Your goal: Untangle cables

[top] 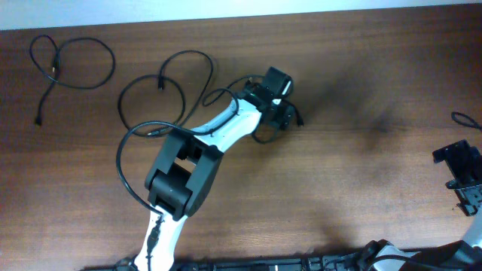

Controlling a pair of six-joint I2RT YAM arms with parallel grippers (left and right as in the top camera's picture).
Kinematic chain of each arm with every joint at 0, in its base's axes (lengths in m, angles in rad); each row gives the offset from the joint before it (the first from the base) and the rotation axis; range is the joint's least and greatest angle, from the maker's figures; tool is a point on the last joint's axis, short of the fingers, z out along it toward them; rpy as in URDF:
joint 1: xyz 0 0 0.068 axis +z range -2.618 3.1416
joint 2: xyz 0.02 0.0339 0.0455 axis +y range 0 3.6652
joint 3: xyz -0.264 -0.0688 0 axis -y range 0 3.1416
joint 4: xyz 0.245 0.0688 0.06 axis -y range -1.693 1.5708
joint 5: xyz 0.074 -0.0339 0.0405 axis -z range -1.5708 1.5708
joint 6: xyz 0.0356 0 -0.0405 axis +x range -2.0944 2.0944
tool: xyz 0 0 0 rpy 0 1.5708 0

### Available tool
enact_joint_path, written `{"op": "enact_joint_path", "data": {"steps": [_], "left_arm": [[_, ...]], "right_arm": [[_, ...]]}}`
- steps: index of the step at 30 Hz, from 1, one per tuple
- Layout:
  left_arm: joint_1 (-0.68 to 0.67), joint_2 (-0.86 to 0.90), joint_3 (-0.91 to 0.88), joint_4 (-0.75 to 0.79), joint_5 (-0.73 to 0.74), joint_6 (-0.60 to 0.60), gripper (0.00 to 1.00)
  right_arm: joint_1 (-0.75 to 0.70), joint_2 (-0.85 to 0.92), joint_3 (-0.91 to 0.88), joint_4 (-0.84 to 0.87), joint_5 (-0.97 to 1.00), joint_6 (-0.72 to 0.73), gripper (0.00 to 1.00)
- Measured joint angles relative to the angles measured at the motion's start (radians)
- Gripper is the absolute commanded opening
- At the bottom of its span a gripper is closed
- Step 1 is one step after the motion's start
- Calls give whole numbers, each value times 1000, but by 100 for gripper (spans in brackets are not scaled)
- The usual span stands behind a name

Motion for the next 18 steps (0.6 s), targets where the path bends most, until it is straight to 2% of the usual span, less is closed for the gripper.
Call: {"op": "enact_joint_path", "data": {"steps": [2, 3, 9, 12, 15, 18], "left_arm": [[21, 2, 2, -28, 20, -5, 13], [24, 2, 5, -40, 24, -6, 0], [16, 0, 22, -101, 46, -10, 0], [33, -30, 75, -281, 65, -9, 0], [114, -193, 135, -357, 50, -10, 0], [252, -456, 159, -457, 11, -10, 0]], "right_arm": [[0, 0, 0, 0, 0, 0, 99], [0, 0, 0, 0, 0, -1, 99], [0, 0, 0, 0, 0, -1, 99], [0, 0, 0, 0, 0, 0, 99], [0, 0, 0, -1, 0, 0, 99], [0, 0, -1, -2, 0, 0, 98]]}}
